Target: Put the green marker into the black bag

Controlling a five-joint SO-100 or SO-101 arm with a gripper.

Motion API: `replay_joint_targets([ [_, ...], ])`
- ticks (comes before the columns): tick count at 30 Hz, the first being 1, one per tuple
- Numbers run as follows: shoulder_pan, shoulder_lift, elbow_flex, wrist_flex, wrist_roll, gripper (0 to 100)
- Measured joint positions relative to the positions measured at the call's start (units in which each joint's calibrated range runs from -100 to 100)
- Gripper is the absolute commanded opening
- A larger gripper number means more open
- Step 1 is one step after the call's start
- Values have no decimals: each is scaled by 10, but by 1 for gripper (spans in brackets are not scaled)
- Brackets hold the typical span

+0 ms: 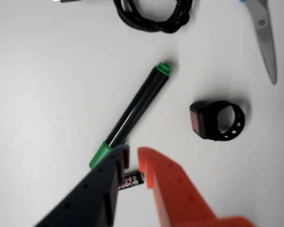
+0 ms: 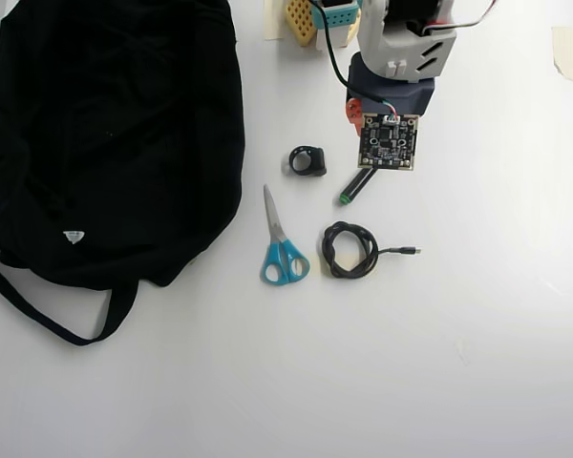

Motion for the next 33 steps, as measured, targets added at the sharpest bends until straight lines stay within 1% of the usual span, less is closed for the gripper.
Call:
replay_joint_targets([
  [28,0,0,0,0,-3,2],
  [30,0,0,0,0,-16,2],
  [33,0,0,0,0,-66,2],
])
